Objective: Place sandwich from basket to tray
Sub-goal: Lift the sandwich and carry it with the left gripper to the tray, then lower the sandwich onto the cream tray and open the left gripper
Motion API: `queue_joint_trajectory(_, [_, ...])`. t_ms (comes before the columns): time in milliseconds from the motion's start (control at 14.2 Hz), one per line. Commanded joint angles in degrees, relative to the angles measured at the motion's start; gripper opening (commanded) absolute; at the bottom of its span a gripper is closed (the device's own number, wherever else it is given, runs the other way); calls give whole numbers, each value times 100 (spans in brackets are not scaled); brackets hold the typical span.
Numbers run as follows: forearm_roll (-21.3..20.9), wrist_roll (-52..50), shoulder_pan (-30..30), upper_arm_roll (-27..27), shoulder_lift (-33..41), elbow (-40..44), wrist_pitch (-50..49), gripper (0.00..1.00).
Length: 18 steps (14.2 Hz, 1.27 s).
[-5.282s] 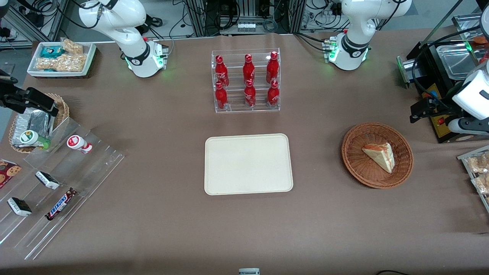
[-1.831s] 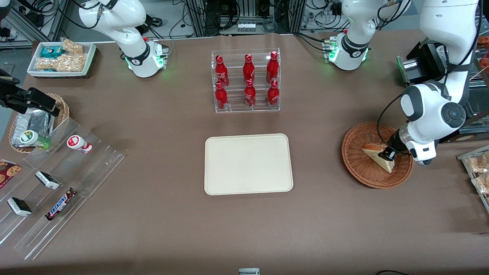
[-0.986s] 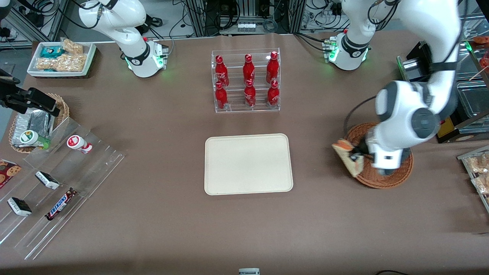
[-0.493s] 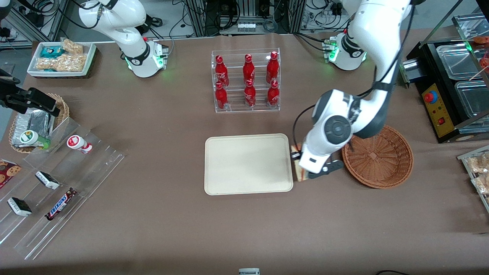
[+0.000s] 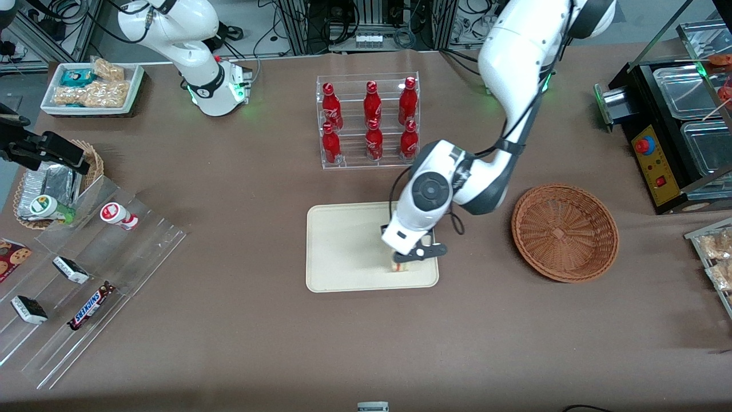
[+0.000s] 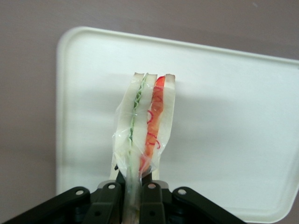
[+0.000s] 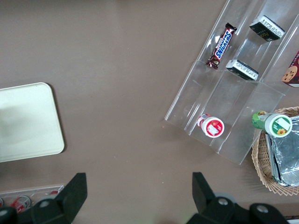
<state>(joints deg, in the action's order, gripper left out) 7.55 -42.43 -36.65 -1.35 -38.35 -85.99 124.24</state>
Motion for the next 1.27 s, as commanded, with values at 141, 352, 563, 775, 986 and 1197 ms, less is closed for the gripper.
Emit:
queue_joint_trajectory(141, [89,-142,-395,73,-270,188,250,6])
queue_joint_trajectory(352, [89,-432,-457,47,-375,162,626,8])
queue_joint_trajectory(563, [89,-661,-501,47,-454,162,830,16])
queue_joint_trajectory(775, [124,-688,-492,55,-385,162,813,100])
queue_joint_trajectory(986, [36,-609,-440,82,132,205,-1,100])
queue_joint_trajectory(1197, [-69,-609,-440,352,669,162,-373,100])
